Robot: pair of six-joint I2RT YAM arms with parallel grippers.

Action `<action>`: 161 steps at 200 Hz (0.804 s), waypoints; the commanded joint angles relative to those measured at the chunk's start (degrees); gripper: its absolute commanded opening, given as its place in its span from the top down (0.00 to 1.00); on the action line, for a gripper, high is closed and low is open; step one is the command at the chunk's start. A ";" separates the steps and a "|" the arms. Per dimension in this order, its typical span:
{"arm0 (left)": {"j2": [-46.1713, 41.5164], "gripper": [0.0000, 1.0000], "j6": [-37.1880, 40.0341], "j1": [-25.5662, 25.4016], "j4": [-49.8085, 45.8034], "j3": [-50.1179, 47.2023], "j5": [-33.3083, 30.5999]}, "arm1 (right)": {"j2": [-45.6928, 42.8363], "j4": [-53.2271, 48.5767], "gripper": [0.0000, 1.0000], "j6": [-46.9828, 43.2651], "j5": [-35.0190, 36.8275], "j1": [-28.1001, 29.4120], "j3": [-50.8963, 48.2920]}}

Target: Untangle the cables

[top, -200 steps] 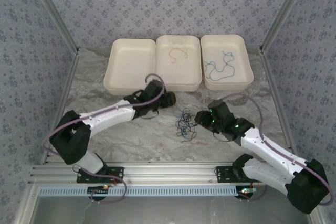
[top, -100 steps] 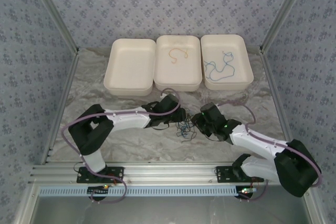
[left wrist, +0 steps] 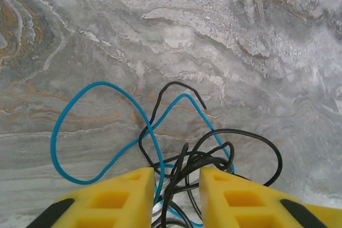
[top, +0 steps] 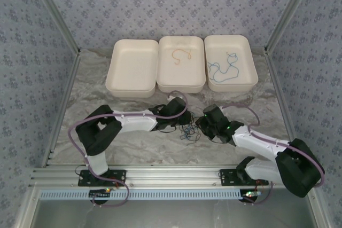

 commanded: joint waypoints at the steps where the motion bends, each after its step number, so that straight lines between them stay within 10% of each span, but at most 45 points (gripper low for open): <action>1: 0.67 0.76 -0.40 -0.27 1.33 0.56 -1.45 | 2.16 2.30 0.81 0.43 0.72 -0.53 0.04; 62: -0.43 1.00 -0.81 0.03 0.60 -1.68 -5.16 | -1.00 -3.08 1.00 -1.24 4.15 -0.41 1.86; 161: -33.31 1.00 0.80 16.32 -16.41 -20.46 -15.71 | -22.49 -27.18 1.00 -17.64 5.69 -14.42 10.57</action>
